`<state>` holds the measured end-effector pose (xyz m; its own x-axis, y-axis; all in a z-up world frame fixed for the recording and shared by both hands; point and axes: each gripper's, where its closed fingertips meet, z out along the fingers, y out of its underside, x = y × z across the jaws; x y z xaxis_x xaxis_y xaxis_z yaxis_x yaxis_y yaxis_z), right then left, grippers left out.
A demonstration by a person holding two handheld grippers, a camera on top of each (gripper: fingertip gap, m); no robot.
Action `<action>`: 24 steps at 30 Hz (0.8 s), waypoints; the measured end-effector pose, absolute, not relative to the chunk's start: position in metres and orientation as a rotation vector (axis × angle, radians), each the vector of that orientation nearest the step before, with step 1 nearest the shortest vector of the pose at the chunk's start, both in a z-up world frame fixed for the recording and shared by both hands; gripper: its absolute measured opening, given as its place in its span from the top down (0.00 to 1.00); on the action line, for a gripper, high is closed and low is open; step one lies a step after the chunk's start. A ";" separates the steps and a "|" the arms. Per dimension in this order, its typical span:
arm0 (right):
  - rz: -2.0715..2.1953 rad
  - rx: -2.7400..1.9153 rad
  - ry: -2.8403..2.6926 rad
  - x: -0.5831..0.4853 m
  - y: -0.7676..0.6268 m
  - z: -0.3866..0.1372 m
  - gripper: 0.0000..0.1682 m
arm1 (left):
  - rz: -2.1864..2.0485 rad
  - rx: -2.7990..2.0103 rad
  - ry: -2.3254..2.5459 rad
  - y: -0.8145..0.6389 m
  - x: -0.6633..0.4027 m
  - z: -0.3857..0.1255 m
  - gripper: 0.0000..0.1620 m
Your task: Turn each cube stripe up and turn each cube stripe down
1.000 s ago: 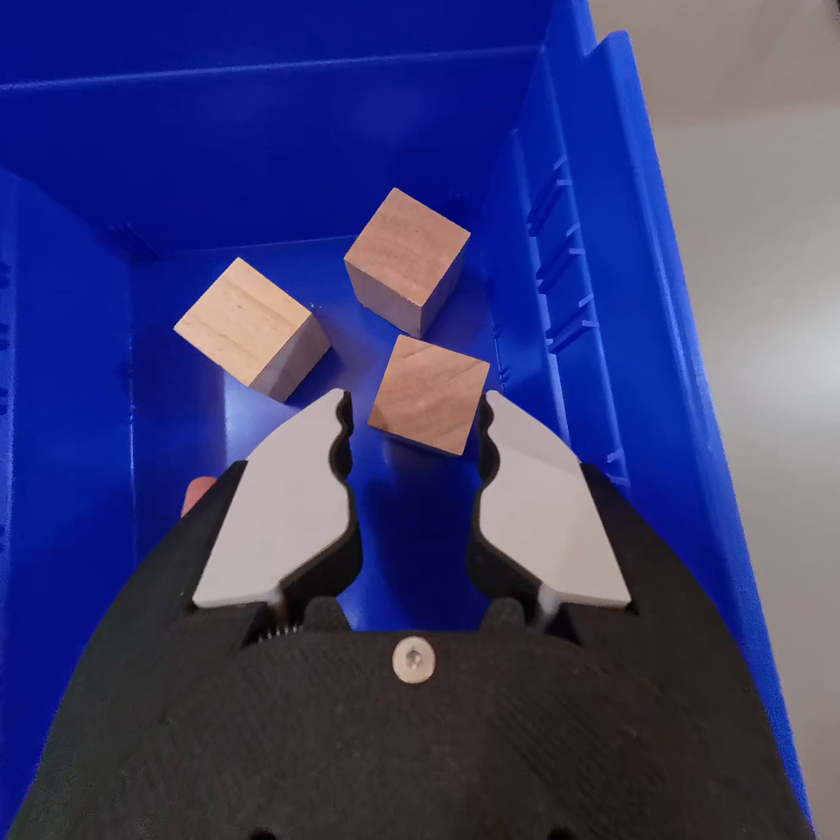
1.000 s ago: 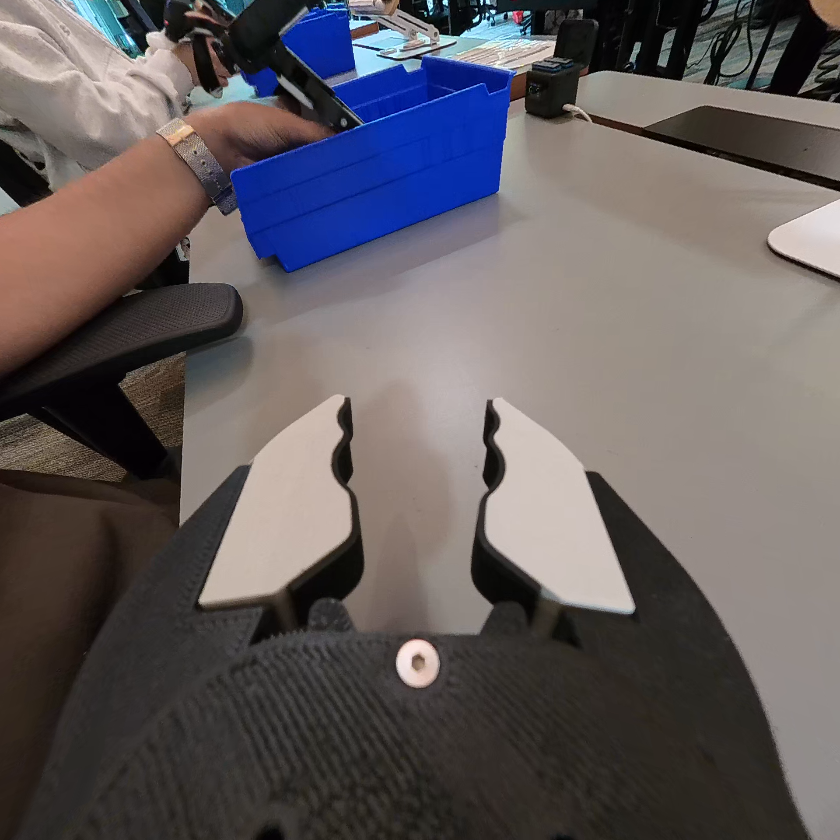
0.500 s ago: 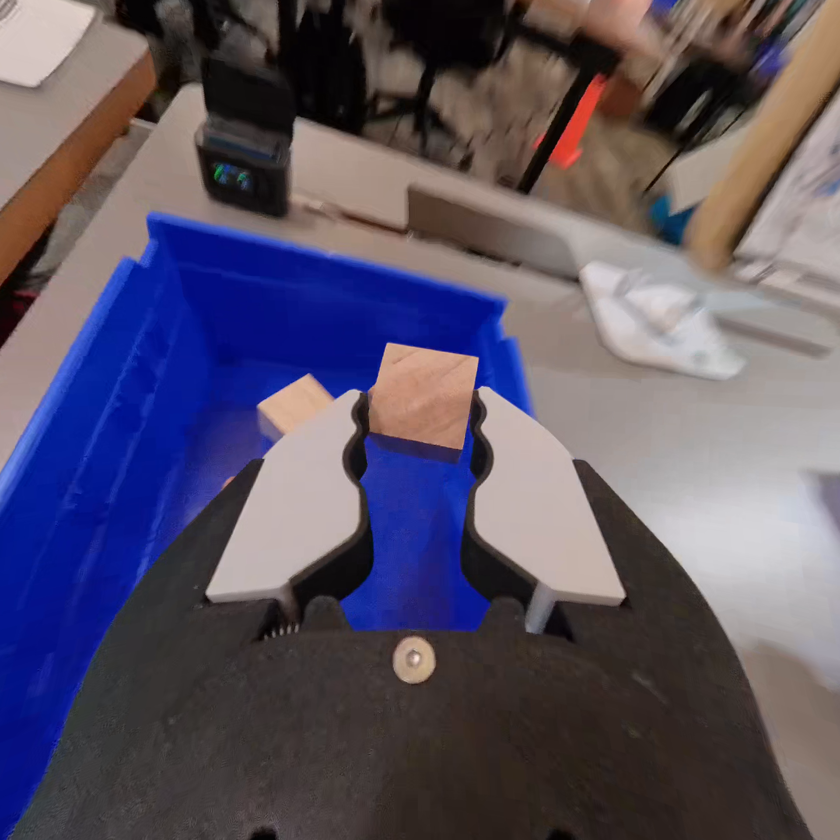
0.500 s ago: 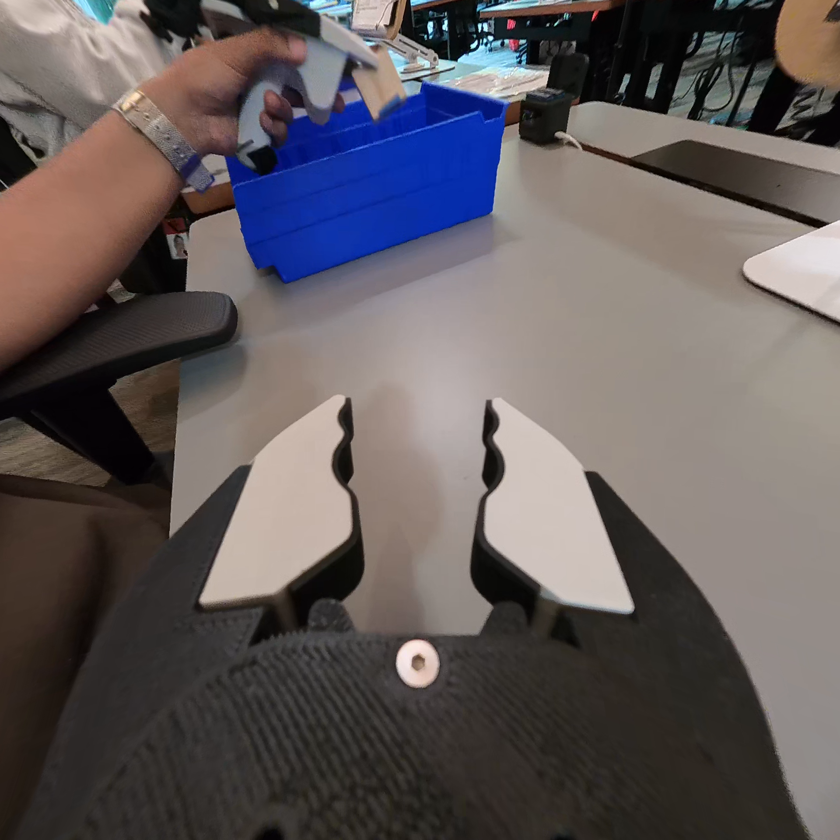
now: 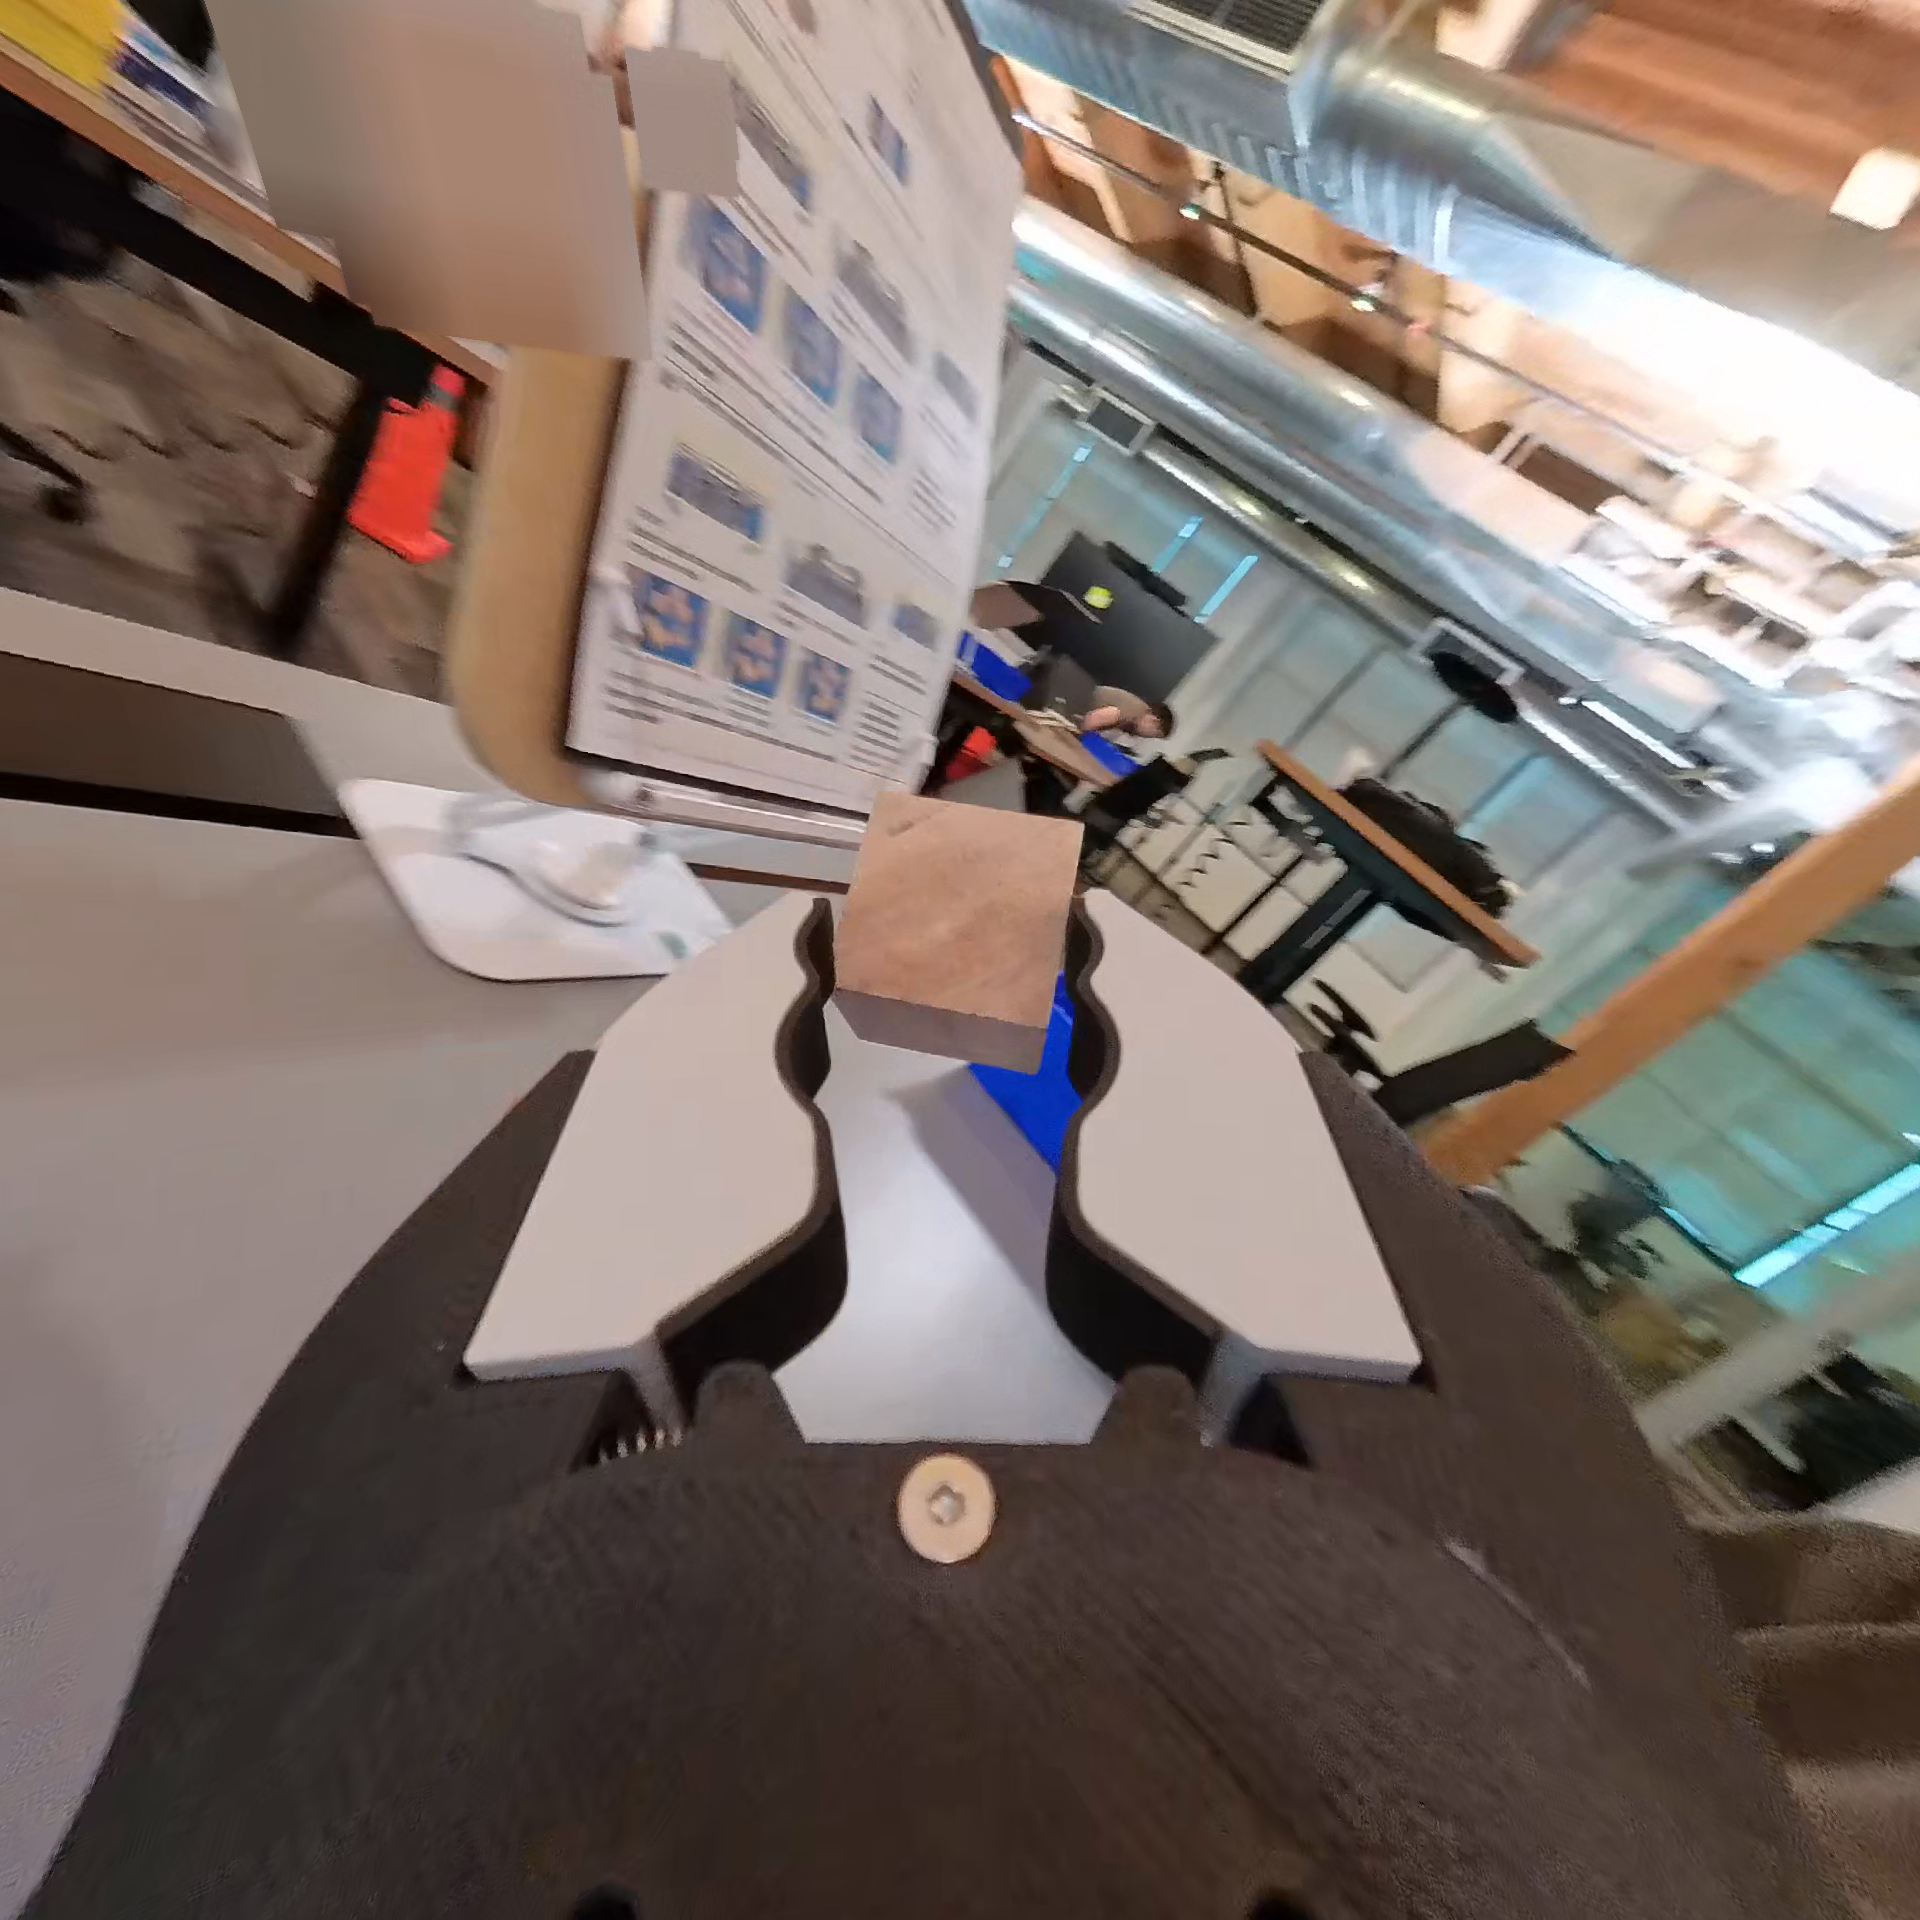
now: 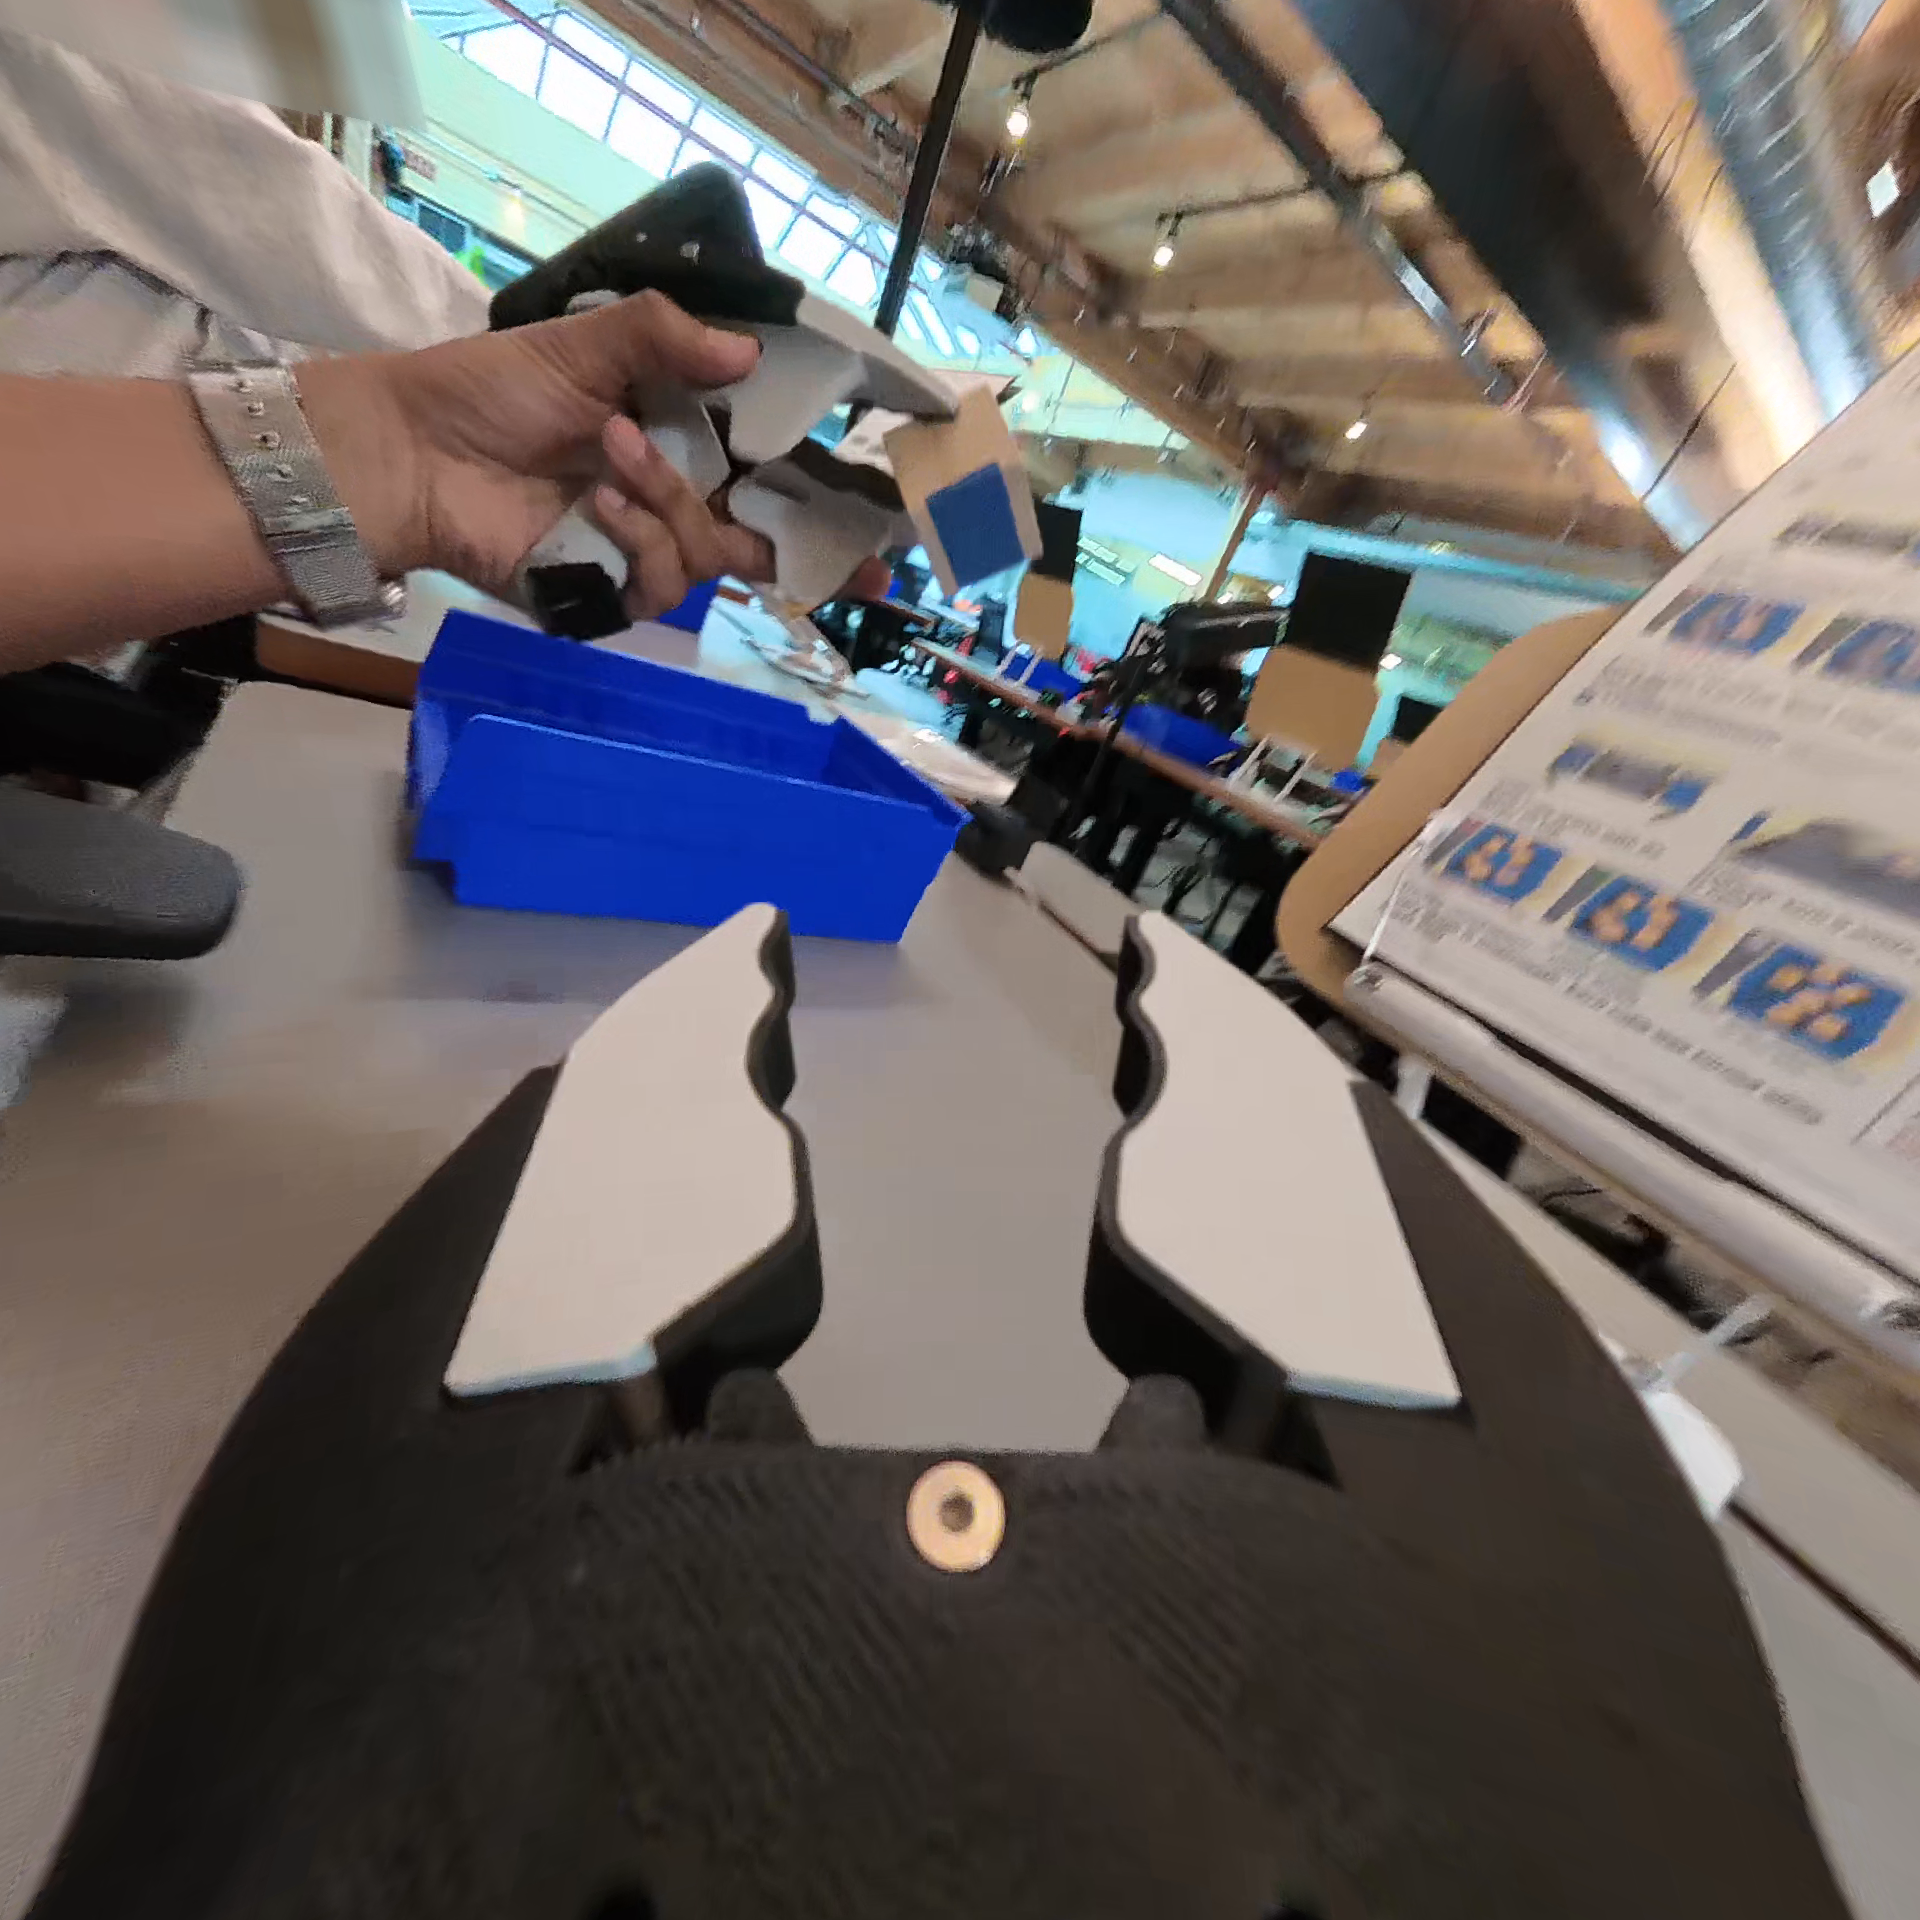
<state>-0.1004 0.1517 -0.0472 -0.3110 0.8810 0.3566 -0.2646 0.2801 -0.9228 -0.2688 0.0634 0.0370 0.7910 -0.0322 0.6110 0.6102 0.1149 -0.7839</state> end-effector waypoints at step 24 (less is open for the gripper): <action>1.239 -0.515 -1.334 -0.115 0.166 -0.036 0.70 | -1.242 -1.311 -0.518 0.163 -0.131 -0.036 0.74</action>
